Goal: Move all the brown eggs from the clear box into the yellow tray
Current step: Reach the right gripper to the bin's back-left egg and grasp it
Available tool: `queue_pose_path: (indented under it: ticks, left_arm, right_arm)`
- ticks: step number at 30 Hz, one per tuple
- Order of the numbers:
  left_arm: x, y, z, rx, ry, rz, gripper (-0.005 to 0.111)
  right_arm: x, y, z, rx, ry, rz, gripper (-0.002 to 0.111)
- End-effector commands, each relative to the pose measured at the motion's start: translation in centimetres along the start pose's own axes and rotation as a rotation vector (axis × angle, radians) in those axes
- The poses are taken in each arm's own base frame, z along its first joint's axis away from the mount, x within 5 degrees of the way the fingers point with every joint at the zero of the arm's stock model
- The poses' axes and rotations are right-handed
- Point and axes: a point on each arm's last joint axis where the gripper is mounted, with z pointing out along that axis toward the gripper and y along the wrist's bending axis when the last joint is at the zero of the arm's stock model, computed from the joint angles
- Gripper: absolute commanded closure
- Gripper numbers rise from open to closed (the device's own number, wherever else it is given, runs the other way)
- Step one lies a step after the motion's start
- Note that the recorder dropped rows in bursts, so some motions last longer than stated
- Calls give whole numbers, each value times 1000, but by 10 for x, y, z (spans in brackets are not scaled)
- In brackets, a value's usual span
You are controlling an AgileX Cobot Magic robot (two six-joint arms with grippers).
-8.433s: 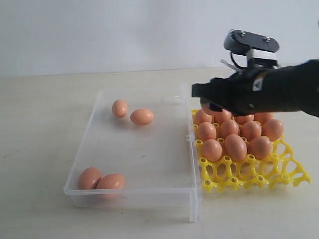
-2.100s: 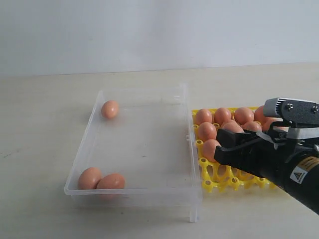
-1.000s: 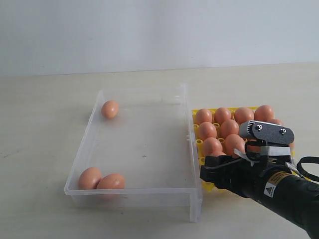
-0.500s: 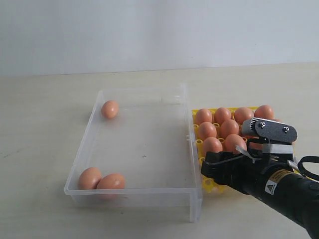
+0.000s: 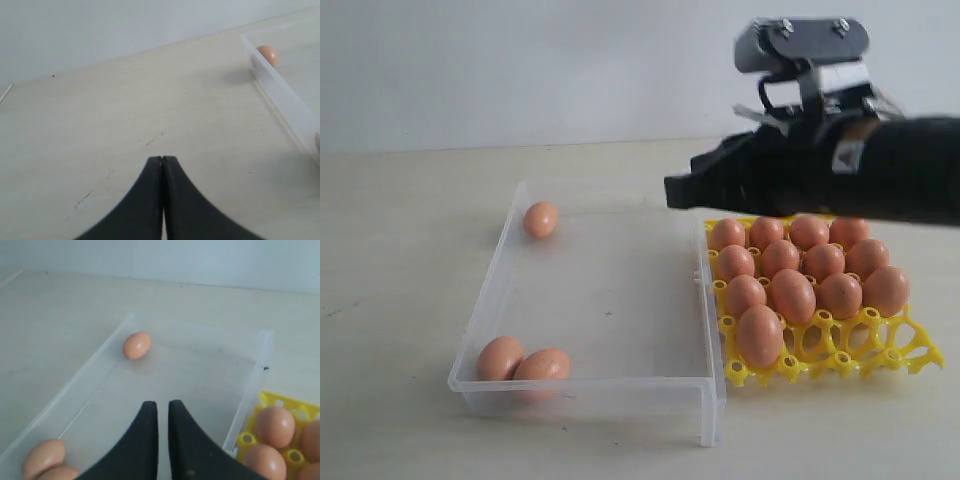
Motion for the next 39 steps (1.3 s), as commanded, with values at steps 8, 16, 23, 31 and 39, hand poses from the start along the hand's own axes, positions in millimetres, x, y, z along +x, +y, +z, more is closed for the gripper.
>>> queue_pose_path:
  ticks: [8,16,23,31,39]
  left_arm:
    - [-2,0,-1,-2,-16,1,107]
    - [-2,0,-1,-2,-16,1,107]
    - [-2,0,-1,-2,-16,1,107]
    - [-2,0,-1,-2,-16,1,107]
    - [-2,0,-1,-2,-16,1,107]
  right_arm:
    - [-62,24,123,-18,459,-47,100]
    - [-21,35,244,-104,475,521,50]
    - [-25,14,281,-32,281,639,50]
    - [-12,9,304,-23,326,643,51]
    - [10,6,315,-8,373,665,57]
